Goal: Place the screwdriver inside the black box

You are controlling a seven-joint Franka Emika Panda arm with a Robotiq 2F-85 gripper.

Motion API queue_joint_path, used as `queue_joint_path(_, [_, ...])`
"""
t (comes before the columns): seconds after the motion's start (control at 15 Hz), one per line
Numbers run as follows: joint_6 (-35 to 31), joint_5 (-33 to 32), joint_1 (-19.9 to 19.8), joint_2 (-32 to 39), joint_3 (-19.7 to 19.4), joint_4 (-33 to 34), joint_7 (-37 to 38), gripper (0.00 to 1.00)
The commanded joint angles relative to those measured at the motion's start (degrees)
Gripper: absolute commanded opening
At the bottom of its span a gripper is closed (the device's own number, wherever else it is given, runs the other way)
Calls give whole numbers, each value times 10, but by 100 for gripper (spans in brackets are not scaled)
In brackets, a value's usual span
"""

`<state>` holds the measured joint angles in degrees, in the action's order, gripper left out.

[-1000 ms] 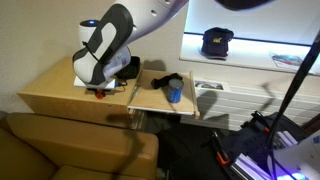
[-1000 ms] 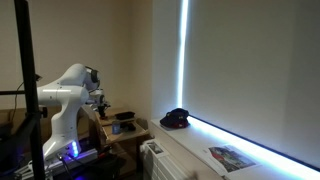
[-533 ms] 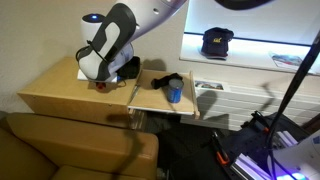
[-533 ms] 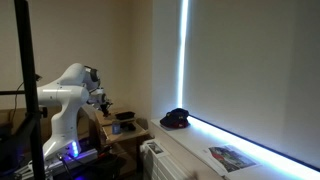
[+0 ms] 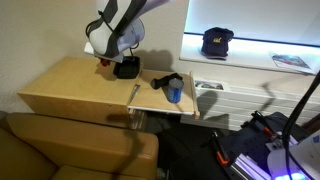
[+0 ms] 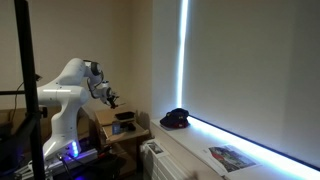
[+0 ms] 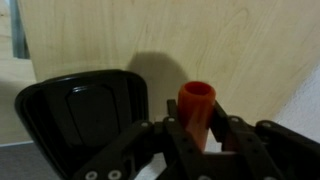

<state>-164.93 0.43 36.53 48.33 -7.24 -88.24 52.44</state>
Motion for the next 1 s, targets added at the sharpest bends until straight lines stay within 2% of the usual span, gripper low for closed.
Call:
queue_joint_path(0.0, [7, 4, -9, -56, -24, -78, 9, 8])
queue_joint_path(0.27, [28, 1, -30, -59, -25, -99, 7, 8])
queue_joint_path(0.93, [16, 15, -60, -26, 19, -108, -4, 8])
